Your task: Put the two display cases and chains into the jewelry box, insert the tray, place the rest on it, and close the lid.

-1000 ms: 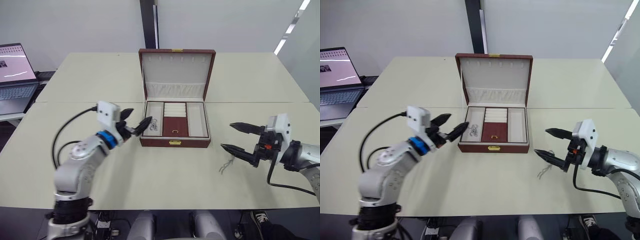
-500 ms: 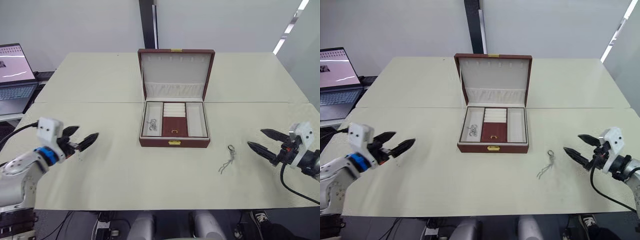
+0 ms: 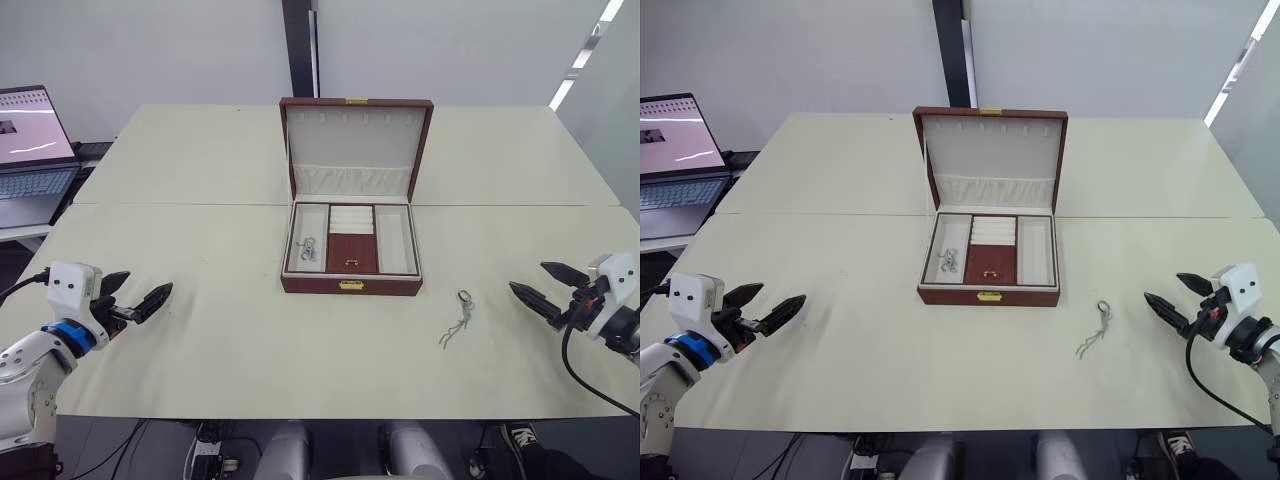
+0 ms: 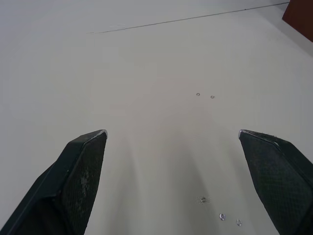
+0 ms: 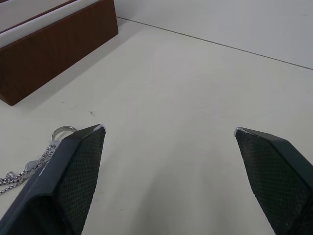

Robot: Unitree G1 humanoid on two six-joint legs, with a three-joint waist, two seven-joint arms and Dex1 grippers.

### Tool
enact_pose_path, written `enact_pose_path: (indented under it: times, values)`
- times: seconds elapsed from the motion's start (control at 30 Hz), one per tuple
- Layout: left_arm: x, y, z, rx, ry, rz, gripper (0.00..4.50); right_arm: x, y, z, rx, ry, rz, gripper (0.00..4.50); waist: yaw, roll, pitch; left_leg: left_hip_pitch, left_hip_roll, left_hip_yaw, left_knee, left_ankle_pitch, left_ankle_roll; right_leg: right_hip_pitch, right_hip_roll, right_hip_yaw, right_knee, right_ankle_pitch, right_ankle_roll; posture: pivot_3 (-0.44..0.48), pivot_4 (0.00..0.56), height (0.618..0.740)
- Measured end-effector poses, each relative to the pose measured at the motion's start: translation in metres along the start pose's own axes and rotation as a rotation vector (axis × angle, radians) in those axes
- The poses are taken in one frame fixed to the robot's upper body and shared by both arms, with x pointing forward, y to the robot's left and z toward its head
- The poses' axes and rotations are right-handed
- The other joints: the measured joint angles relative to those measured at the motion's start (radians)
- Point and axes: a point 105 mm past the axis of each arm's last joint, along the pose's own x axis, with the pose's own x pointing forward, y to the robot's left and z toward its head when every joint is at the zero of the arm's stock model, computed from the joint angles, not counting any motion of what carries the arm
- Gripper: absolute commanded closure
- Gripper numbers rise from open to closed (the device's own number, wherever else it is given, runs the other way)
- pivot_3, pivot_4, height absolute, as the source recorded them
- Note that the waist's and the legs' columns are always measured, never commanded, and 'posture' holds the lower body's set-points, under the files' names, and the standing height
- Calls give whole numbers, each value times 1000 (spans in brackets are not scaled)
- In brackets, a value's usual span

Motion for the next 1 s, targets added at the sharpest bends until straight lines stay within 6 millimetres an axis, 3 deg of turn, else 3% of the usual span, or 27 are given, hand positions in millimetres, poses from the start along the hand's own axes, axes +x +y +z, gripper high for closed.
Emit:
enact_pose_path:
  times: [0.3,0.43,0.53,0.6,0.67,0.8,1.0]
  values:
    - [2,-10,14,70,-57,-47,14,0,13,-5,14,-6,8,0,0,0,0,0,0,0,0,0,0,0,0,0,0,0,0,0,150,740]
    - [4,-45,23,152,-82,-223,14,2,37,6,25,-60,40,0,1,0,0,0,0,0,0,0,0,0,0,0,0,0,0,0,150,740]
    - [4,-54,26,167,-91,-274,14,2,46,8,28,-69,48,0,0,0,0,0,0,1,0,0,0,0,0,1,0,0,0,0,150,740]
    - [3,-87,35,206,-125,-432,14,2,77,9,71,-101,52,0,2,0,0,-1,1,-2,-1,0,0,0,1,-1,0,-1,-1,0,150,740]
    - [0,-107,36,233,-135,-532,14,4,88,11,87,-112,46,0,2,2,-1,0,1,-1,0,0,0,0,0,1,0,0,-1,0,150,740]
    - [-5,-137,26,272,-130,-690,14,4,97,10,104,-102,12,0,0,2,-1,1,1,0,-1,0,0,1,1,0,0,0,-1,0,150,740]
    - [-13,-174,28,329,-201,-884,14,17,106,-2,88,-50,-52,0,0,2,-1,1,1,0,-1,0,0,1,1,0,0,0,-1,0,150,740]
